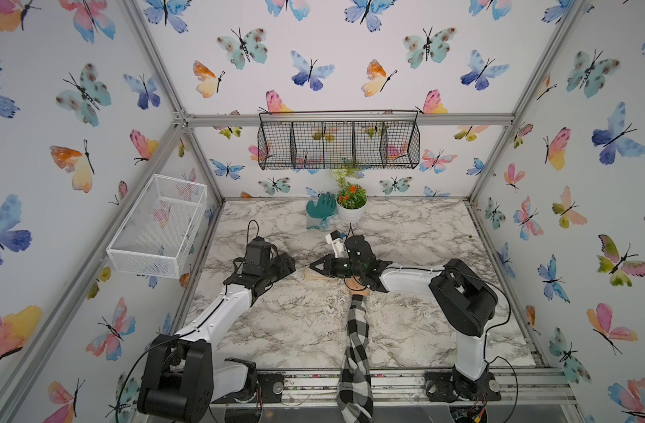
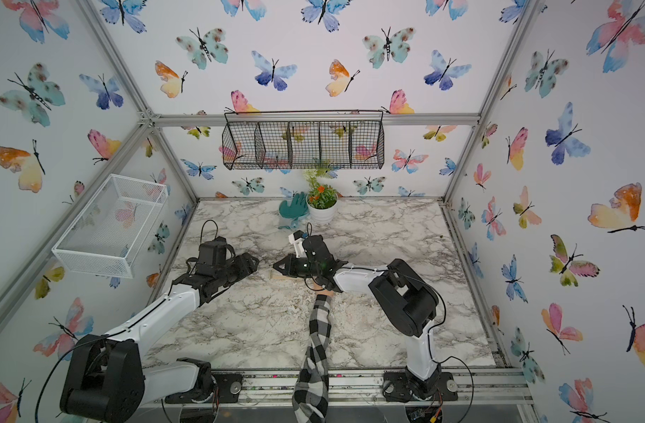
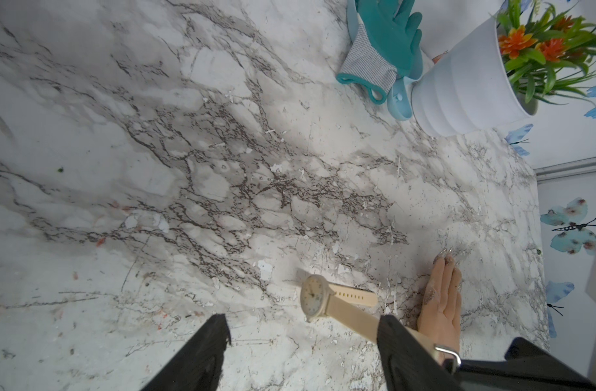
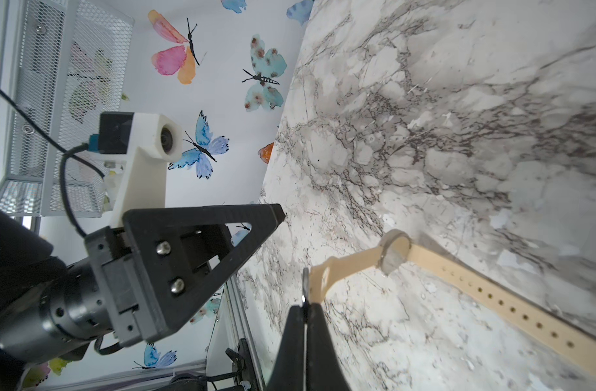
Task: Take off the watch
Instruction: Place the watch at the center of the board.
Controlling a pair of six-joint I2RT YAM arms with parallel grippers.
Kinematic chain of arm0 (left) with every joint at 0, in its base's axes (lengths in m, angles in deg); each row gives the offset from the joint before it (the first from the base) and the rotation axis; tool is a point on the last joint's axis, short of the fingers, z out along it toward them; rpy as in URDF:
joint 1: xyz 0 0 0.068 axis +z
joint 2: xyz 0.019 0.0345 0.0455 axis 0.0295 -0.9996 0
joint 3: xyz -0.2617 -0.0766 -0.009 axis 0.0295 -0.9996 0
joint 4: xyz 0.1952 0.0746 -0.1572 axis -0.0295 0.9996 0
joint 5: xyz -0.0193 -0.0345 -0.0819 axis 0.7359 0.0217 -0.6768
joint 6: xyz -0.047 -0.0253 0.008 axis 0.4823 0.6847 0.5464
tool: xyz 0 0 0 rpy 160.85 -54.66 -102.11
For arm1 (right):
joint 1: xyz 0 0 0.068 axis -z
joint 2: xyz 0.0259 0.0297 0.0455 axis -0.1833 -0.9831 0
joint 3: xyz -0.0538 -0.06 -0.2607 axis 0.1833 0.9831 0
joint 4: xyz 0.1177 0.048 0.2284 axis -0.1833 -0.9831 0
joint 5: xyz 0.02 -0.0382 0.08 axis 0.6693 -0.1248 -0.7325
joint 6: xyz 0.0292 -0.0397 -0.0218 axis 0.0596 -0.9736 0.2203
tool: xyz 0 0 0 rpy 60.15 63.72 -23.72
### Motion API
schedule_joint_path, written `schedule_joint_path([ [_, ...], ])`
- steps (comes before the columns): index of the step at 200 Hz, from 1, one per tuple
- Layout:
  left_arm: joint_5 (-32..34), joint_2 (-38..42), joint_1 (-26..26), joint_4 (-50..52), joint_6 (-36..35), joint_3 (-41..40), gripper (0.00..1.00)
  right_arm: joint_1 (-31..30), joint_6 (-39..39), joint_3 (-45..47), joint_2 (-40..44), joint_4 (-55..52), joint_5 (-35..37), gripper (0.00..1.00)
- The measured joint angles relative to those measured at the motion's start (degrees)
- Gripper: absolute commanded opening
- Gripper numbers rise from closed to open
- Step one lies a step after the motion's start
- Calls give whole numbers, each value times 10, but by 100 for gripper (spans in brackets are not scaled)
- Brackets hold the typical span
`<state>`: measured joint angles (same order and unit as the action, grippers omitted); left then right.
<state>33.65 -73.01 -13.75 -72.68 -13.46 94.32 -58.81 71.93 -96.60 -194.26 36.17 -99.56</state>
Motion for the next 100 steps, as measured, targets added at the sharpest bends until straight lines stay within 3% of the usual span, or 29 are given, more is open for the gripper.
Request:
schedule_joint_path([
  [71, -6, 0, 9, 0, -1, 0, 73, -17, 7, -99, -96, -3, -10, 2],
  [100, -7, 1, 10, 0, -1, 0, 73, -26, 6, -144, -125, -9, -16, 14],
])
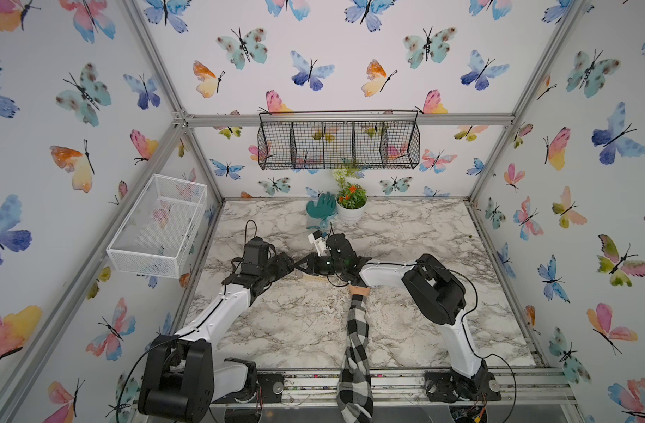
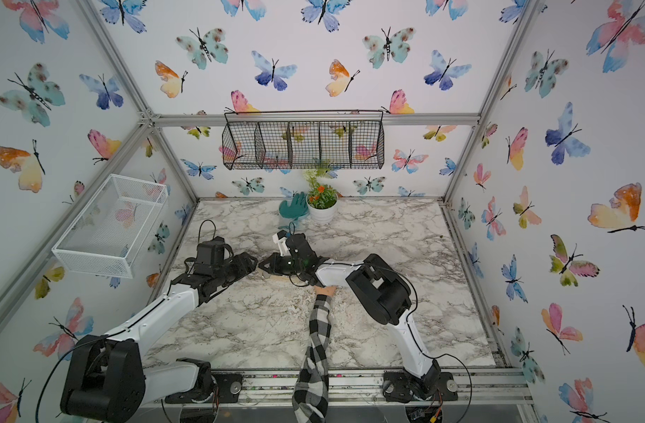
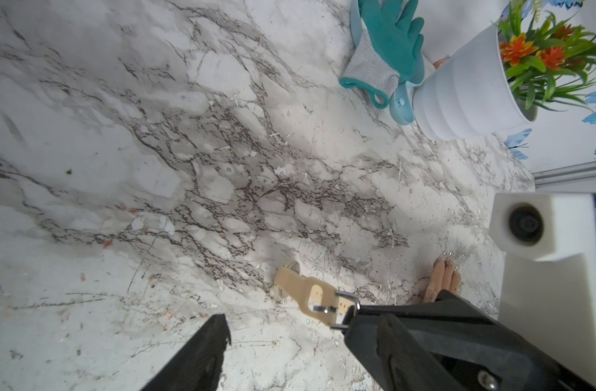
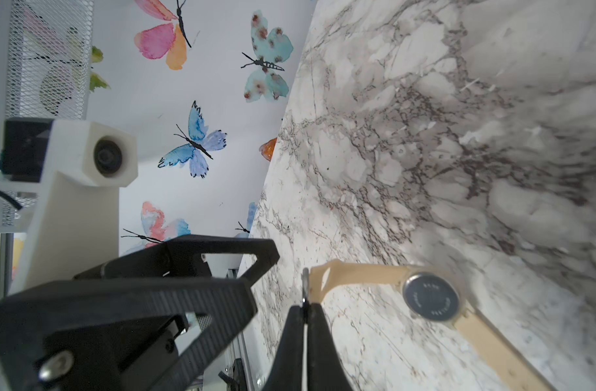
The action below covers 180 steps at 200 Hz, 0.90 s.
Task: Take off the watch
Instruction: Place the watch at the center of the board.
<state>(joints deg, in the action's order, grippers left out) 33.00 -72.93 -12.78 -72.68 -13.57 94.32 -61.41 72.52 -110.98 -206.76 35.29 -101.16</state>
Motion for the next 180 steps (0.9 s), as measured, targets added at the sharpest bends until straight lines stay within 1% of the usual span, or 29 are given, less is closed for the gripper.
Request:
schedule_joint_path([
  [24, 0, 8, 3, 0, 3, 0, 73, -9, 1, -38, -27, -6, -2, 20],
  [50, 2, 23, 9, 5, 9, 2, 72, -14, 4, -63, -53, -9, -3, 29],
  [87, 14, 49, 17, 15, 18, 20, 73, -18, 9, -66, -63, -17, -3, 41],
  [99, 19, 52, 17, 20, 20, 32, 75, -18, 6, -66, -63, -16, -2, 45],
  [109, 23, 54, 17, 25, 20, 42, 77, -17, 4, -63, -59, -17, 0, 50],
  [118, 27, 56, 17, 28, 20, 50, 80, -17, 2, -54, -50, -18, 2, 57],
  [123, 30, 56, 17, 30, 19, 55, 82, -16, -1, -46, -42, -20, 5, 64],
  [127, 34, 57, 17, 30, 18, 59, 84, -15, 0, -36, -32, -22, 9, 88],
  [129, 35, 57, 17, 31, 17, 60, 84, -14, -4, -31, -27, -22, 8, 96],
  [131, 36, 57, 17, 31, 19, 62, 85, -14, -5, -27, -23, -23, 9, 98],
  [147, 50, 59, 17, 34, 11, 79, 91, -7, -21, 14, 36, -39, 22, 98],
  [152, 54, 59, 17, 35, 8, 84, 100, -4, -29, 26, 57, -46, 26, 98],
  [180, 79, 59, 18, 38, -19, 123, 98, 36, -94, 54, 184, -114, 64, 98],
])
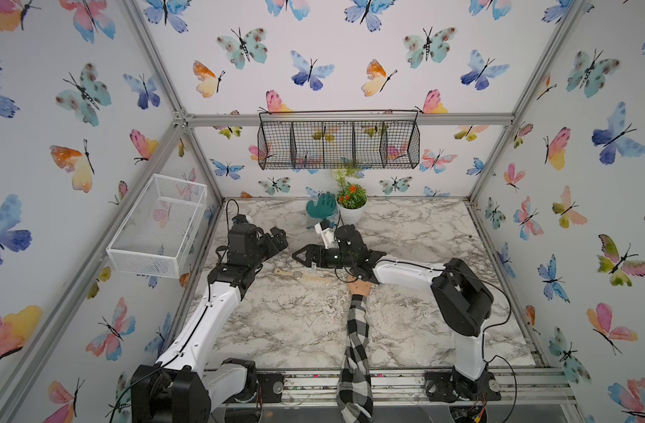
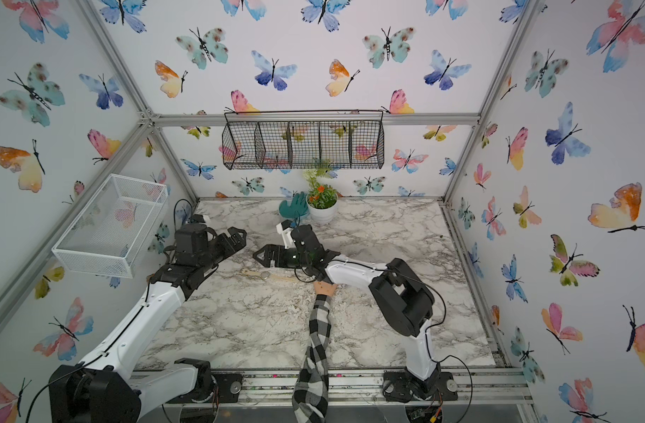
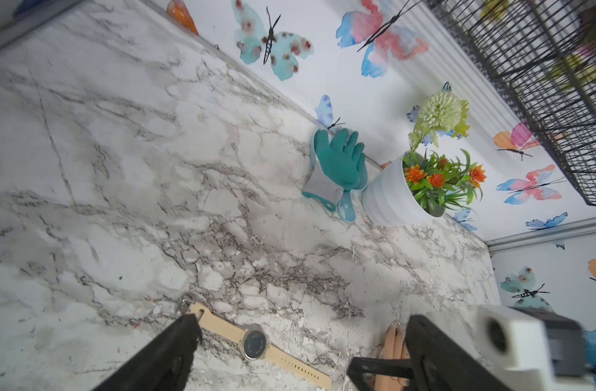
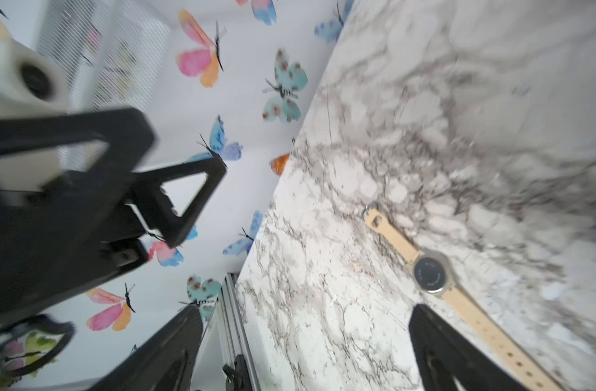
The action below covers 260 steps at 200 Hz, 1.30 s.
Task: Take off the watch
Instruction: Place the watch at the center of the board, then reset both arms
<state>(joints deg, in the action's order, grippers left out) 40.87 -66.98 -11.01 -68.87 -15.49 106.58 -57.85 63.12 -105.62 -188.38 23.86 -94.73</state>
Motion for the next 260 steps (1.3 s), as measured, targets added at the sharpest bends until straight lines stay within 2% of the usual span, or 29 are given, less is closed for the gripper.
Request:
schedule_joint_path([
  [25, 32, 0, 0, 0, -39, 32, 98, 54, -75, 2, 105, -74, 70, 98],
  [44, 72, 3, 0, -16, -65, 32, 98, 104, -134, 38, 188, -107, 146, 98],
  [66, 112, 23, 0, -58, -104, -11, 98, 173, -193, 126, 282, -114, 228, 98],
  [86, 148, 53, 0, -95, -139, -70, 98, 232, -252, 245, 358, -80, 312, 98],
  [116, 186, 90, 0, -159, -183, -156, 98, 305, -323, 383, 419, -34, 409, 98],
  [140, 200, 114, 3, -233, -214, -234, 98, 352, -372, 461, 418, 36, 470, 98],
  [167, 206, 116, 4, -337, -247, -331, 98, 365, -411, 522, 374, 129, 496, 98],
  [205, 210, 45, 9, -495, -281, -422, 98, 376, -430, 593, 302, 287, 470, 98],
  [249, 213, -75, 18, -656, -312, -444, 98, 380, -440, 669, 190, 524, 417, 98],
  [260, 203, -99, 22, -691, -318, -445, 98, 380, -446, 667, 163, 548, 401, 98],
])
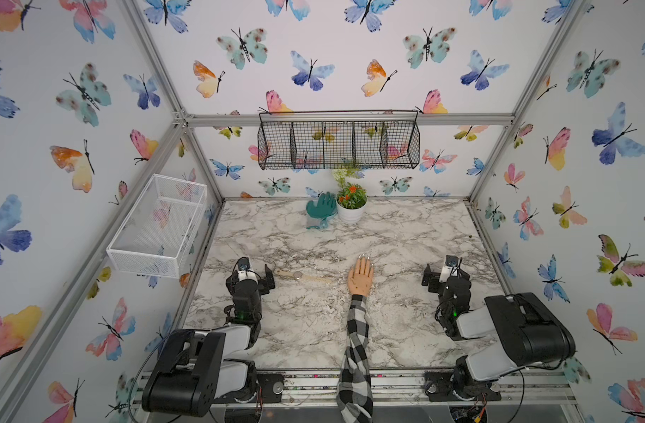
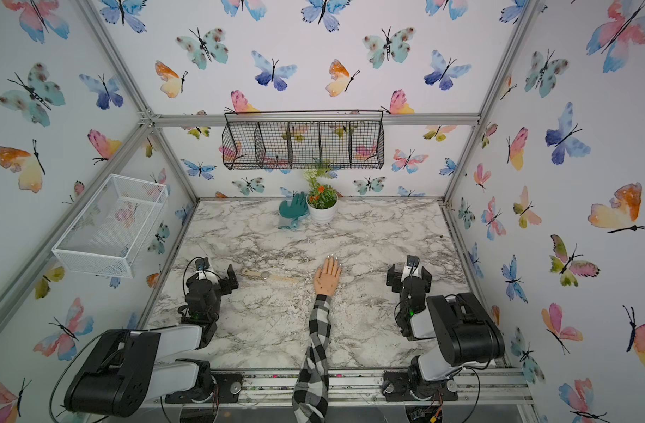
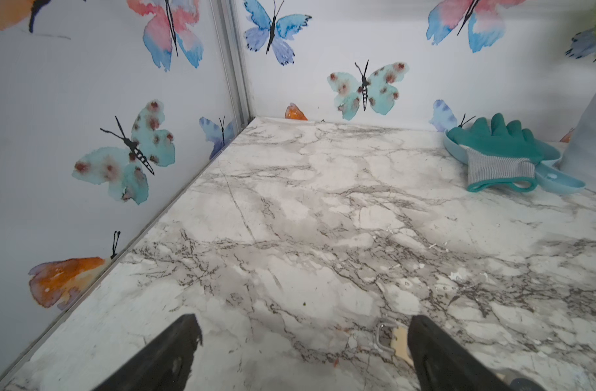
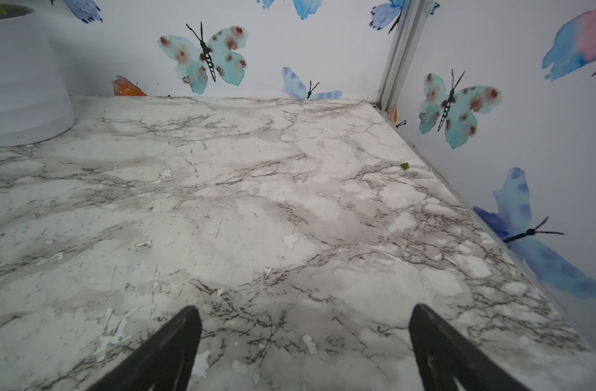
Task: Take off the watch
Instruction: Reset both arms
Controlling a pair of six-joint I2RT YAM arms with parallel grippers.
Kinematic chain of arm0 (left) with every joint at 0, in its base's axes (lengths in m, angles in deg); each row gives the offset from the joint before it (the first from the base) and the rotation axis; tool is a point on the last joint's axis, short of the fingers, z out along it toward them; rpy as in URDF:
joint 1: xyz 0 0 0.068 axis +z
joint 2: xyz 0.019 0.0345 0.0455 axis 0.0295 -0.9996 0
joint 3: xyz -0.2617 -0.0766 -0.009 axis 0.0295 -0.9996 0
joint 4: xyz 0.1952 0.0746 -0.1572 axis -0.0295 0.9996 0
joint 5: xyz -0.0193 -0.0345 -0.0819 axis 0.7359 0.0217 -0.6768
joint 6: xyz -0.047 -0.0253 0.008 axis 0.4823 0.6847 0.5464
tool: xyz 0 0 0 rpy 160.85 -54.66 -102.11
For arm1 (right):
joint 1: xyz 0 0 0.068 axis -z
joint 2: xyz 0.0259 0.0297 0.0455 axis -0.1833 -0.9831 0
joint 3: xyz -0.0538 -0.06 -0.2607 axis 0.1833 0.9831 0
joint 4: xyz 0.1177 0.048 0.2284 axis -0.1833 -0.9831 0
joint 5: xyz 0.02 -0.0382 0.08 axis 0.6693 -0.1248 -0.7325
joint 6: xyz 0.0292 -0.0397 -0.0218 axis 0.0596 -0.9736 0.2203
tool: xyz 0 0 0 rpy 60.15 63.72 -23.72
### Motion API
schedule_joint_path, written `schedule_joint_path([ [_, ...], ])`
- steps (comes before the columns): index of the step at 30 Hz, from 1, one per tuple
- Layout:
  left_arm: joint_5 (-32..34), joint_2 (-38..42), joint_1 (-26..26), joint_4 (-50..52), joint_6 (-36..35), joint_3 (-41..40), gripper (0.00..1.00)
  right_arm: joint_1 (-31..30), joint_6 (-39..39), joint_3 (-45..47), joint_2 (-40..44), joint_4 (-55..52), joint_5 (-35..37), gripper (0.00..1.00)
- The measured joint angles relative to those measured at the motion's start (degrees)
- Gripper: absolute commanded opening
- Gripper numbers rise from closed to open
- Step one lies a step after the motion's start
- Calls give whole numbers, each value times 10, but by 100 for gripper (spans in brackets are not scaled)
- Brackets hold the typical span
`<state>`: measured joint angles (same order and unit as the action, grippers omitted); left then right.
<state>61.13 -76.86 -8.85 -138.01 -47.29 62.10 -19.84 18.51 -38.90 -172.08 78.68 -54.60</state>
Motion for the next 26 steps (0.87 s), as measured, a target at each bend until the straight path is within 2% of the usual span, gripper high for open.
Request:
schedule_joint_path([
  [3, -40, -63, 11, -55, -13, 6, 98, 22, 0, -36, -1, -26, -49, 99],
  [6, -85, -69, 37, -33, -14, 32, 98, 50, 2, -66, -2, -22, -82, 98],
  [10, -111, -68, 48, -39, -14, 44, 98, 56, 5, -76, -2, -37, -100, 99],
  [26, -136, -67, 50, -16, -15, 49, 98, 56, 0, -63, 1, -42, -142, 98],
])
